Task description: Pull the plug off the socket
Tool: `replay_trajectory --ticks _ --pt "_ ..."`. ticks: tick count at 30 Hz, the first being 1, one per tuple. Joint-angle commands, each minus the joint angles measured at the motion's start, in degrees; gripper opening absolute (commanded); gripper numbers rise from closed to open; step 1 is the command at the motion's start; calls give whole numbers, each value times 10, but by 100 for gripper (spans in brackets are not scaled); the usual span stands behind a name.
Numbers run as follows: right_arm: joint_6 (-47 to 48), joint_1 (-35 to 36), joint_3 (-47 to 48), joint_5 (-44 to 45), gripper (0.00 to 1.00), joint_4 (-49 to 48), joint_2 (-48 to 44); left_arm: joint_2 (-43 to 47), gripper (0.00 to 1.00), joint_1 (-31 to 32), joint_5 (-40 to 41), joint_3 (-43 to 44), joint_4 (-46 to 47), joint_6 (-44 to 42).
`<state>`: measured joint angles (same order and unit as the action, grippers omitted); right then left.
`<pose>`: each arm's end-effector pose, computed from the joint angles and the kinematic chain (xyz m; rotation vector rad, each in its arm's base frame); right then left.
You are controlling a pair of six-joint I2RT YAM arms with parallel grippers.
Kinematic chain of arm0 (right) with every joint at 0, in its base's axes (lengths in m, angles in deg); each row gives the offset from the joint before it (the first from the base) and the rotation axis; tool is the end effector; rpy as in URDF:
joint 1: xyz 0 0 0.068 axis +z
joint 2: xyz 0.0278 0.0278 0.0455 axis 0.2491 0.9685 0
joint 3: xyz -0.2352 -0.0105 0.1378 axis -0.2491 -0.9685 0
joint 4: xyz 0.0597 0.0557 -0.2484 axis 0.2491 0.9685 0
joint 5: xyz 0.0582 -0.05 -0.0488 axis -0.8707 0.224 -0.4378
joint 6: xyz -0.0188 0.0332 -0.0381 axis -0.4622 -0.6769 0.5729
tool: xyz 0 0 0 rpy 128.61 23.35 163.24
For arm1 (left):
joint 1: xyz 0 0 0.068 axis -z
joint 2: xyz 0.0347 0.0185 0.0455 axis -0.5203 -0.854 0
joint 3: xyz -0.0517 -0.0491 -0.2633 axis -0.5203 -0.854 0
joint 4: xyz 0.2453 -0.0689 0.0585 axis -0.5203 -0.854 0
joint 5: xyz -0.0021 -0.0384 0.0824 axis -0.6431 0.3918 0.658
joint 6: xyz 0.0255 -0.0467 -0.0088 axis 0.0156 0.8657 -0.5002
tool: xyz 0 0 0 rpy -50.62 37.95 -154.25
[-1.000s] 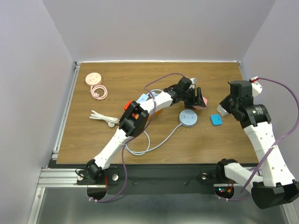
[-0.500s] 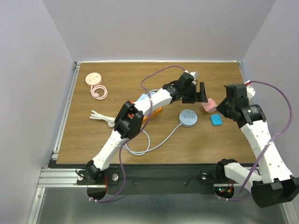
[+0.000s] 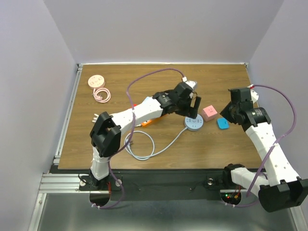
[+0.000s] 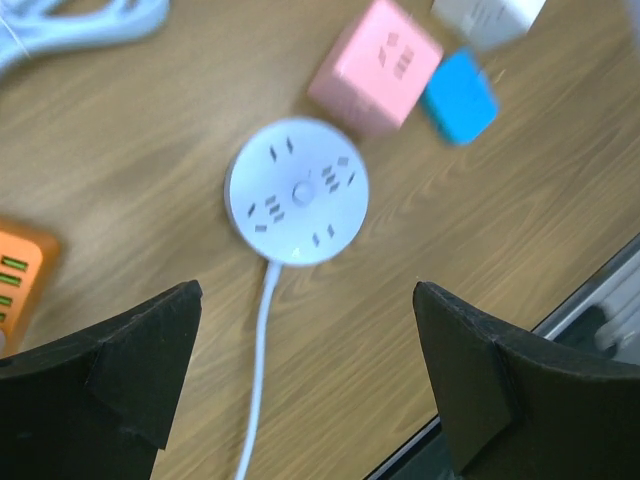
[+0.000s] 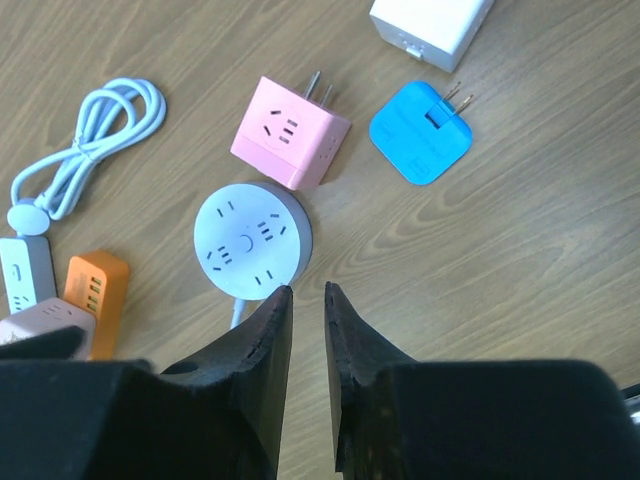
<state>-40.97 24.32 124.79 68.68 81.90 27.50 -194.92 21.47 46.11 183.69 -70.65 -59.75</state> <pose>0.1950 0.0227 0.3339 0.8358 2.2128 0.0683 0.2706 -0.3592 0.3130 0.5582 2.1971 -0.8119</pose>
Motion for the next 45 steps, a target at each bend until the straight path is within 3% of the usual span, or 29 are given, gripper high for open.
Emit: replay_trajectory --ticks 1,5,10,22,24,26,27,28,29,32,38,45 --pt "7 3 -7 -13 25 -25 5 -31 99 46 18 2 -60 -74" --pt "9 3 -2 -19 25 -27 12 -77 99 62 69 39 -114 -88" --pt "14 3 -4 -15 25 -28 5 -78 99 62 128 7 -117 -73" --pt "17 3 -12 -22 25 -30 4 -76 88 90 45 -98 -54 -102" --pt "17 3 -15 -24 25 -31 4 -71 81 92 33 -114 -46 -98" --pt "18 3 -17 -26 25 -32 5 -67 52 96 25 -137 -39 -96" --pt "20 3 -18 -27 25 -32 5 -67 33 97 10 -142 -38 -94" --pt "20 3 -20 -27 25 -33 6 -63 7 98 11 -150 -39 -86" --pt "20 3 -19 -29 25 -33 5 -60 0 100 14 -152 -45 -81" --pt "23 3 -17 -30 25 -34 5 -19 0 112 18 -162 -56 -66" --pt "28 2 -21 -27 25 -39 -2 128 0 117 106 -120 -127 3" --pt "25 3 -33 -40 25 -49 -1 240 0 92 323 37 -297 77"
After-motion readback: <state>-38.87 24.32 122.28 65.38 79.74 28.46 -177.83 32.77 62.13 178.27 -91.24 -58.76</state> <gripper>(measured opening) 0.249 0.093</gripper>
